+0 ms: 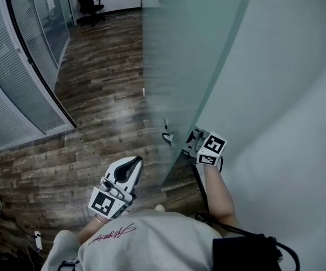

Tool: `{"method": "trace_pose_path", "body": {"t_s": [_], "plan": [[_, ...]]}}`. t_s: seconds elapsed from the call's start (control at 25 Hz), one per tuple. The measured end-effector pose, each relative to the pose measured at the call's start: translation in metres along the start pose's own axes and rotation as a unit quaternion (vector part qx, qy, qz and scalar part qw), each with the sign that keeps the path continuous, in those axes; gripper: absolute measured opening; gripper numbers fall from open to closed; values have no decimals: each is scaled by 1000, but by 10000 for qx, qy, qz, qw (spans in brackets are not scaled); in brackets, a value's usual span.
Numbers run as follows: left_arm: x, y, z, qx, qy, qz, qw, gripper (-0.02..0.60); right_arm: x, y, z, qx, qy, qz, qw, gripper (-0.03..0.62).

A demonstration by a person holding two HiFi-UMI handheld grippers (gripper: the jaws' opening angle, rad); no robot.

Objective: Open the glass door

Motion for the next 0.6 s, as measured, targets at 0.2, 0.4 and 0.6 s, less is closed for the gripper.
{"method": "trace_pose_path", "body": {"t_s": [0.2, 0.4, 0.6], "plan": [[-3, 1, -3, 38, -120, -56, 9999, 24, -9, -1, 17, 3, -116, -21, 9999, 126], [-11, 6, -5, -123, -160, -138, 9997, 25, -17, 1, 32, 22, -224, -27, 9997, 124], [-16, 11, -8, 76, -218, -130, 9996, 25, -28, -5, 45, 78, -295, 3, 9995, 124]]}}
Point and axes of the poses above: the fingertips, and each gripper's own axes: z backward along the fingers, x to its left, y out of its underside, the point moved 7 cm from there along z, backward along the fingers
